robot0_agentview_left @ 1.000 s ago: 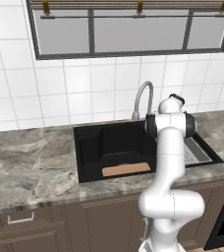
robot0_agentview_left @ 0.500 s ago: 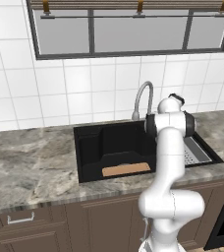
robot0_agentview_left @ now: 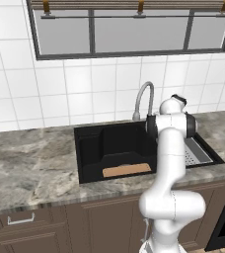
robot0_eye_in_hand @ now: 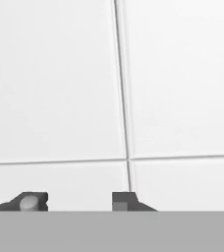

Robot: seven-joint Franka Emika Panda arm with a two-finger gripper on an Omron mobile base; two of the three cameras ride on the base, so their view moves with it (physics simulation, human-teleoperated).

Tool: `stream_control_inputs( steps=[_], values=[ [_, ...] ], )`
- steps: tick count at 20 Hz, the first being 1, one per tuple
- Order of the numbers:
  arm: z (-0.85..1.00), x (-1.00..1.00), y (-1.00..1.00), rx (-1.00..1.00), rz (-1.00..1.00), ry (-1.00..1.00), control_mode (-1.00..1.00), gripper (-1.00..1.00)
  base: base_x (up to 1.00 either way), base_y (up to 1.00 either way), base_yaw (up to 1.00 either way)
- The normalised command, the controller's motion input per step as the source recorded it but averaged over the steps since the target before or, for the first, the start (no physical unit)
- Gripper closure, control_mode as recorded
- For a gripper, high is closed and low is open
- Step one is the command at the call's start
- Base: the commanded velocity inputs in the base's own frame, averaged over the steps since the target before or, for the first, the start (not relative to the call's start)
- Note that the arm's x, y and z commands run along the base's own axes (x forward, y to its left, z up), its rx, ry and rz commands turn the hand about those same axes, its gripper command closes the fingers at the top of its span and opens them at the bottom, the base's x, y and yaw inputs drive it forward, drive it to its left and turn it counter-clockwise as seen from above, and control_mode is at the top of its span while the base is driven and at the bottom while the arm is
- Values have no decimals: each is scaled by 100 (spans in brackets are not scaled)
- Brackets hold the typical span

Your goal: Turn on the sink faucet with hot water and rinse the cutting board for ten seconds, then turn off the faucet. Push the cutting board to reach the water if necessary.

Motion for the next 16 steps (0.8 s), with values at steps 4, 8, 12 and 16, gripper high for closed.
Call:
stream_control_inputs(
  steps=[4,8,12,16],
  values=[
    [-26,-13,-96,1,7,0,-100,100,0,0,0],
    [-27,-14,-100,1,10,0,-100,100,0,0,0],
    [-25,-14,-100,2,12,0,-100,100,0,0,0],
    [-18,-13,-79,1,6,0,-100,100,0,0,0]
  ],
)
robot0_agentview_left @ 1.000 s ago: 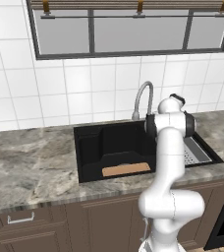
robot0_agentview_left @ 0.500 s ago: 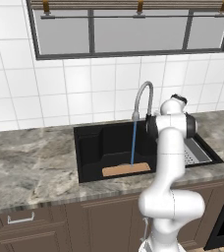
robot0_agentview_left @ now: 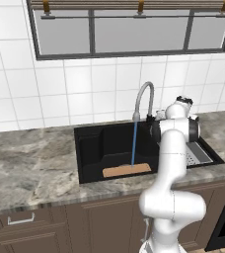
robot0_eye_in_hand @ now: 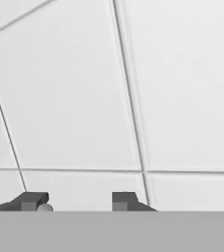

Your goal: Turn on the sink faucet with hot water and rinse the cutting board for ten seconds, then turn off the faucet. Push the cutting board to reach the water if necessary.

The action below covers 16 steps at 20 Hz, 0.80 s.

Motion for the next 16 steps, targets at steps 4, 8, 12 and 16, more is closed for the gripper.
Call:
stream_control_inputs(
  steps=[4,8,12,16],
  values=[
    [0,-17,-21,0,0,2,-100,100,0,0,0],
    [0,-27,-6,0,0,4,-100,100,0,0,0],
    [0,-37,-2,0,-1,9,-100,100,0,0,0],
    [0,-46,-7,0,-2,13,-100,100,0,0,0]
  ],
)
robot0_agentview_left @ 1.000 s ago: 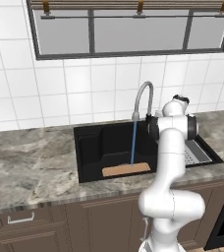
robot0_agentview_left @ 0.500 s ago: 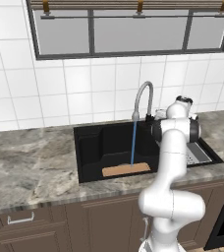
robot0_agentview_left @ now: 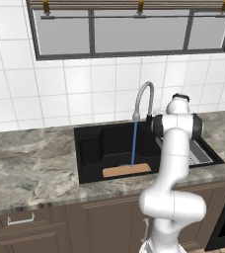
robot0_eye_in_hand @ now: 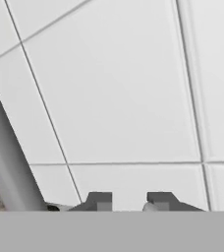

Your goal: Turn on the sink faucet with hot water and rinse the cutting board for ten seconds, then turn off the faucet. Push the cutting board to reach the water if necessary.

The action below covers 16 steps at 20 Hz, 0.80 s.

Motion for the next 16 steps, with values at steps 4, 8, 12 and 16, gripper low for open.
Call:
stream_control_inputs(
  steps=[4,8,12,16],
  values=[
    [-3,-51,-18,0,-1,14,-100,100,0,0,0],
    [-3,-53,-25,0,0,13,-100,100,0,0,0],
    [0,-20,-19,0,0,2,-100,100,0,0,0],
    [0,-41,-43,0,-1,1,-100,100,0,0,0]
  ],
)
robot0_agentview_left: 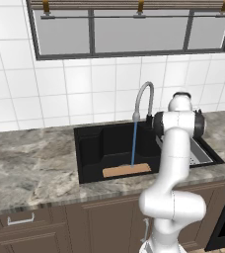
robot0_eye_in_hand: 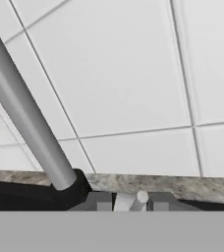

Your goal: Turn on the sink faucet with hot water and rinse the cutting board for ten seconds, then turn off the faucet. Push the cutting board to reach the water if necessary.

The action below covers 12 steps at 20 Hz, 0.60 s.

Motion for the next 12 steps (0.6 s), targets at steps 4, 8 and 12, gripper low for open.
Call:
stream_control_inputs(
  steps=[4,8,12],
  values=[
    [-1,-58,-51,0,-2,4,-100,100,0,0,0],
    [-5,-66,-49,0,-3,4,-100,100,0,0,0],
    [2,-24,-26,0,-3,2,-100,100,0,0,0]
  ],
)
